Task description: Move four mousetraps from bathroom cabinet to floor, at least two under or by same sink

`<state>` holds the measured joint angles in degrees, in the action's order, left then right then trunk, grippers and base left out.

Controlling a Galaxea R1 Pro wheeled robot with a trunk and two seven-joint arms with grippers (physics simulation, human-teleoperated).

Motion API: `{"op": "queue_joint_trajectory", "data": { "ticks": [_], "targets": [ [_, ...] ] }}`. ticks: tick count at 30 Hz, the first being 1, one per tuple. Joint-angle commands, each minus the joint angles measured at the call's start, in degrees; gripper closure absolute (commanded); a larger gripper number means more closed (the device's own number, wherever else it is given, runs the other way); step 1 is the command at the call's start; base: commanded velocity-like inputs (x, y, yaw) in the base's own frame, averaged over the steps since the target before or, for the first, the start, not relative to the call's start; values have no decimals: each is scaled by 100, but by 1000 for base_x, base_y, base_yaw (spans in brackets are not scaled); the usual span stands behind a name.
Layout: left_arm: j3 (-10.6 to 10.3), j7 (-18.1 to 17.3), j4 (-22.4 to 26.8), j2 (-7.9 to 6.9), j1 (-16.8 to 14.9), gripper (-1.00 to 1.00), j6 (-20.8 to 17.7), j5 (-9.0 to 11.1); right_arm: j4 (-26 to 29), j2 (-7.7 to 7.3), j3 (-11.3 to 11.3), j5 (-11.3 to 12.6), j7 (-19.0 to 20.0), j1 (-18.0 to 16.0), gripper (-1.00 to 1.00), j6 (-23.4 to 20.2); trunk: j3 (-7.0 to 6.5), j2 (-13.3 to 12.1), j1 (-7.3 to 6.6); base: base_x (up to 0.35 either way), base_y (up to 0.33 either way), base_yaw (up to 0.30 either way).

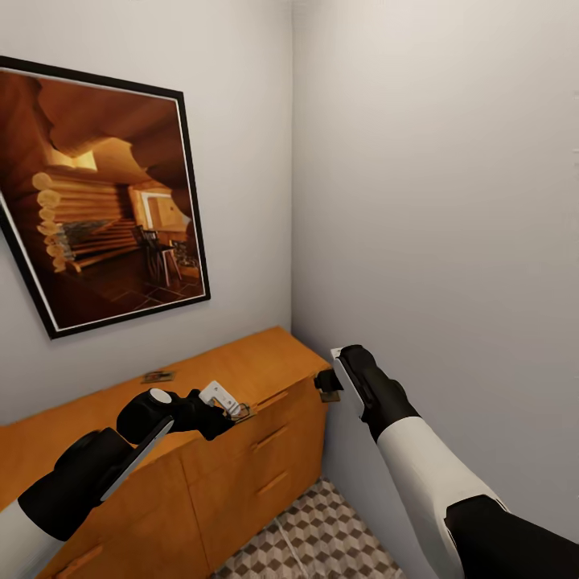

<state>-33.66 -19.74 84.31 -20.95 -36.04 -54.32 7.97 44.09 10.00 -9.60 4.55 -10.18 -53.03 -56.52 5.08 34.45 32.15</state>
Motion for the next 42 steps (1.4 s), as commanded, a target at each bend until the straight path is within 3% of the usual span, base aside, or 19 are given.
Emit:
{"op": "queue_joint_trajectory", "data": {
  "ticks": [1, 21, 29, 32, 38, 42],
  "targets": [
    [-9, 35, 6, -5, -8, 100, -35, 56, 4, 0, -7, 64, -54, -5, 100, -16, -7, -31, -22, -198, -160, 0],
    [-8, 40, -11, -5, -8, 100, -29, 56, -128, 0, -7, 63, -54, -5, 100, -5, -366, -834, -461, -192, -158, 0],
    [-23, 17, -648, 15, -8, 100, 13, 92, -458, 0, -7, 62, -24, -5, 100, 13, -366, -834, -461, -4, -4, 0],
    [-20, 14, -1138, 138, -8, 100, 112, 107, -854, 0, -7, 52, -15, -5, 100, 202, -366, -834, -461, 0, 0, 0],
    [-18, 14, -2229, 526, -7, 100, 226, 139, -1825, 0, -7, 34, -2, -5, 100, 1068, -366, -834, -461, 0, 0, 0],
    [-18, 29, -2836, 694, 119, 100, 339, 374, -2317, 0, -7, 10, 5, -5, 100, 1388, -366, -834, -461, 0, 0, 0]
  ]
}}
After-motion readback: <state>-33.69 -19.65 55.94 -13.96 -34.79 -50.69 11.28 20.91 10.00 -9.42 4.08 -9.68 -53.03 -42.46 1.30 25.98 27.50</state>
